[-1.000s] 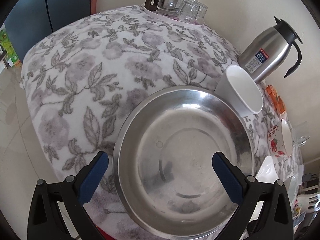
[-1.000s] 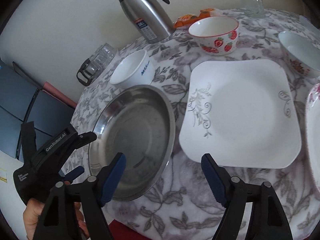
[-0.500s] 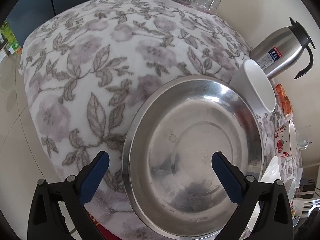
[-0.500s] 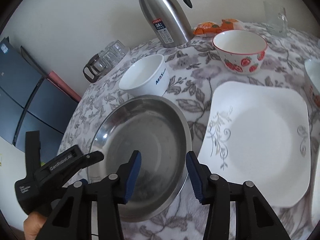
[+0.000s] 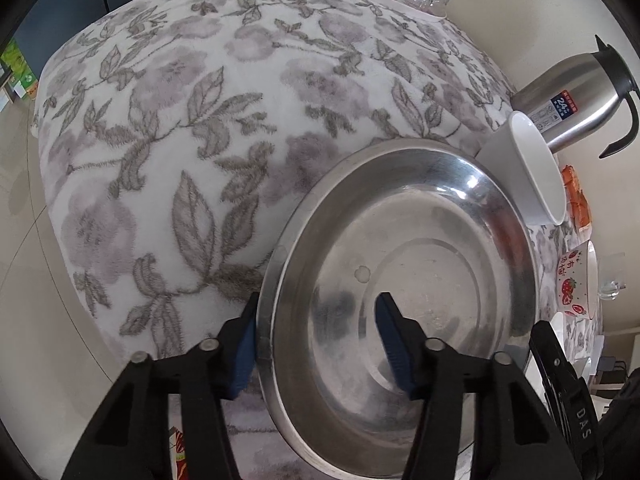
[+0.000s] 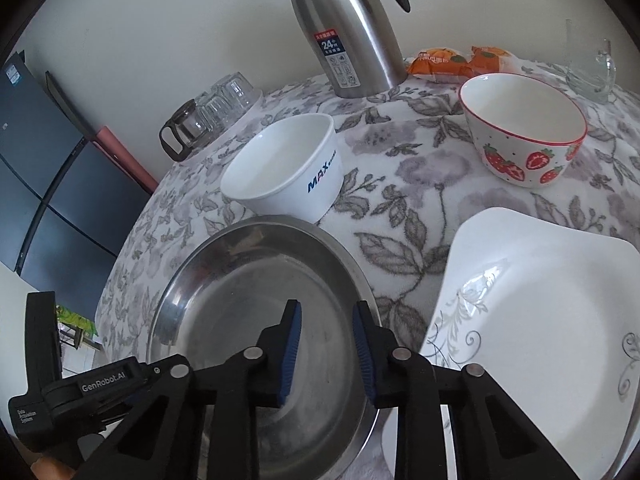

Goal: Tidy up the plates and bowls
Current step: 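Move the left gripper to the steel basin rim while the right gripper approaches it too, then close the left gripper on the basin rim while the right gripper closes on it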

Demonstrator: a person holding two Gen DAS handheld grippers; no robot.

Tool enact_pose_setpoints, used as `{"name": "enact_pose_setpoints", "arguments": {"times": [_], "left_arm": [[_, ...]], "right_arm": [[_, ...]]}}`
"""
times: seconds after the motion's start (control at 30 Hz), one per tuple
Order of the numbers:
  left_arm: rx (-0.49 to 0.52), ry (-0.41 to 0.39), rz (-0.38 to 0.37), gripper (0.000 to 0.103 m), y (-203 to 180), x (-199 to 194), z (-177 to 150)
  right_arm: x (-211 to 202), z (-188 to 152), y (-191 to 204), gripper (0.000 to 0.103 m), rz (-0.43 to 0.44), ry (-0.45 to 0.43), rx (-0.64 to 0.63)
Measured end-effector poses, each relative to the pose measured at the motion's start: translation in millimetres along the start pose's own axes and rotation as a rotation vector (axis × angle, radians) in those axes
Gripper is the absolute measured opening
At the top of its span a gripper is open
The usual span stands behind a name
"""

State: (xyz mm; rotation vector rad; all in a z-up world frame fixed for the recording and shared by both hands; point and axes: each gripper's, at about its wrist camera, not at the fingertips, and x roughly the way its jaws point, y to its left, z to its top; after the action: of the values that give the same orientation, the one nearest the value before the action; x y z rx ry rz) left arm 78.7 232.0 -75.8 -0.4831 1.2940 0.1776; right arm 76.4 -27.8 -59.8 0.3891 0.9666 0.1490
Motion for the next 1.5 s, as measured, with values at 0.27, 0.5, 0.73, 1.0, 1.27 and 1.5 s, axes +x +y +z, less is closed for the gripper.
{"name": "enact_pose_setpoints", "arguments": {"times": [0.27,0.5,0.73,1.0,1.27,1.5], "left_arm": [[-0.024,-0.017,0.031,0.035,9.3,0.5,0.8],[-0.039,-0.034,0.034,0.028,14.8,-1.3,-2.0],[-0.046,-0.040,0.047,0.028,12.5,-3.1,-3.7],[-0.057,-0.036,0.046,0.028,12.9,-3.3,-3.0],[-0.059,-0.034,0.051,0.028,11.2,-2.0,-1.3],[-0.049,-0.041,0.069,0.028,7.1,0.3,-0.2]], "right_arm": [[6.8,-4.3,7.9,0.009,0.027,0.016,-0.036],[-8.2,-2.5,19.2,0.009,0.009,-0.033,-0.090],[-14.0,9.2,2.3,0.033,-0.011,-0.063,-0.067],[-0.3,17.4,-13.9,0.047,-0.009,-0.032,-0.030],[18.2,15.5,-16.7,0.040,-0.006,0.030,-0.011],[18.5,11.4,-16.3,0.015,-0.021,0.036,-0.023]]}}
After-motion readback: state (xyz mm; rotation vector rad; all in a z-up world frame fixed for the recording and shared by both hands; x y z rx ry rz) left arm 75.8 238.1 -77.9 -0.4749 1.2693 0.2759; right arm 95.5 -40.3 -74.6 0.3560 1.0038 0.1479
